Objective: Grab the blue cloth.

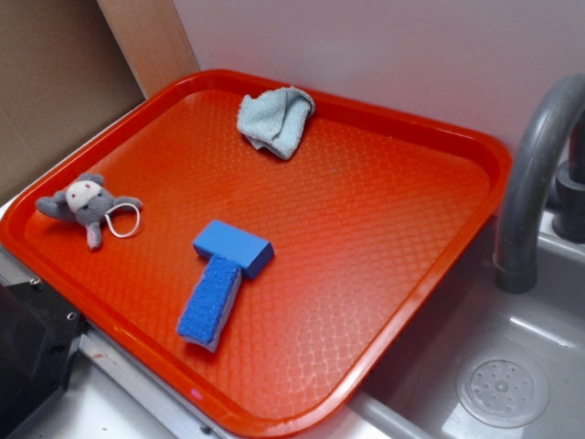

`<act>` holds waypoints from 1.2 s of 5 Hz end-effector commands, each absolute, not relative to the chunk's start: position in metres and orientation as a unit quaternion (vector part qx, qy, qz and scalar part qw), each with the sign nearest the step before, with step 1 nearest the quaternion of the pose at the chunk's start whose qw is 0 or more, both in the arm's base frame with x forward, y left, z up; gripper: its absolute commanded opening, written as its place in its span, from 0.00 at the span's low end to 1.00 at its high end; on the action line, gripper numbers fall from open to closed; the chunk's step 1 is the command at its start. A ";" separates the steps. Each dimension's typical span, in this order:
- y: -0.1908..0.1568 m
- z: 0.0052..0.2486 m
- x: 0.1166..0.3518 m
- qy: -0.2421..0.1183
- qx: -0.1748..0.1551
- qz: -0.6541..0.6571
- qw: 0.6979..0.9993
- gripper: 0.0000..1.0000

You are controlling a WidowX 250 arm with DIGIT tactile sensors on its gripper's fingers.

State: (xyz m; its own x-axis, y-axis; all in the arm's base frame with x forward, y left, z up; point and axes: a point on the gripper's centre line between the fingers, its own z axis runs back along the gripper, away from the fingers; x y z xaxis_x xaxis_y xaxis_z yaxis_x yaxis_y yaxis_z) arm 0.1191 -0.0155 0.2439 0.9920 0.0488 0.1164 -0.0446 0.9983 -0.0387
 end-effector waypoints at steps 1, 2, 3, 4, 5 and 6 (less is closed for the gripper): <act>-0.015 0.244 0.119 -0.059 -0.018 0.023 0.998 1.00; -0.012 0.203 0.169 -0.115 0.020 0.037 0.992 1.00; -0.002 0.168 0.223 -0.173 0.009 0.051 0.984 1.00; -0.002 0.140 0.261 -0.199 -0.034 0.010 0.979 1.00; 0.001 0.106 0.297 -0.189 -0.016 -0.028 0.981 1.00; -0.009 0.077 0.327 -0.169 0.012 -0.048 0.984 1.00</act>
State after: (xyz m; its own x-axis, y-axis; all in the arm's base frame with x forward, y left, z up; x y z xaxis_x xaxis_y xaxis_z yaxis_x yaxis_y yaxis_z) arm 0.3159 0.0025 0.0573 0.9580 -0.0762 0.2766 0.0681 0.9969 0.0389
